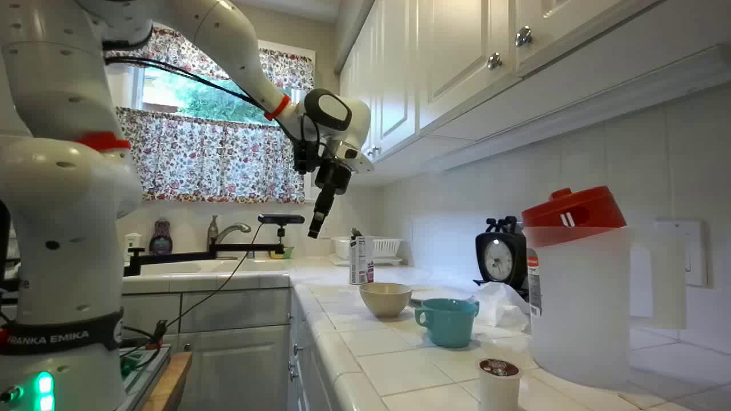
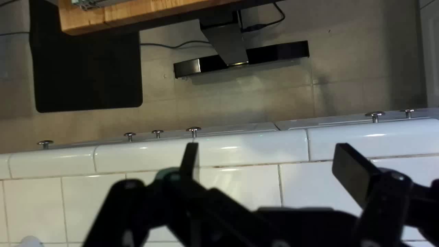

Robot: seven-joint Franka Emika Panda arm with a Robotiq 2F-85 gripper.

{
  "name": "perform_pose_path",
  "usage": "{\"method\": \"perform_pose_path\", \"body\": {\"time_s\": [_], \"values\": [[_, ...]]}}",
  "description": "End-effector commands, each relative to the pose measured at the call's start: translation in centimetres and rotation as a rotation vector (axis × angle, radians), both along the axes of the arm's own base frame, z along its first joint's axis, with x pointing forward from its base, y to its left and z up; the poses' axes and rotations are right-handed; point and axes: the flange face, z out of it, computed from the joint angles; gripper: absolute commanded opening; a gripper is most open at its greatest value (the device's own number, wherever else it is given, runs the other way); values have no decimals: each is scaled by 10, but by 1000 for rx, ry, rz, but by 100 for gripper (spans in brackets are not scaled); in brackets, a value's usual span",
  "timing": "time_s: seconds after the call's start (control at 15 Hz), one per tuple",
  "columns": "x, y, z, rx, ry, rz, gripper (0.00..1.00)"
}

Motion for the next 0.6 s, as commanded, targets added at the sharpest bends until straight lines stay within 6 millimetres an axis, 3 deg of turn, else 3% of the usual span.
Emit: {"method": "perform_pose_path", "body": {"time_s": [0.0,0.53], "values": [[0,0,1,0,1,0,100],[2,-4,-1,-7,-9,10,100]]}}
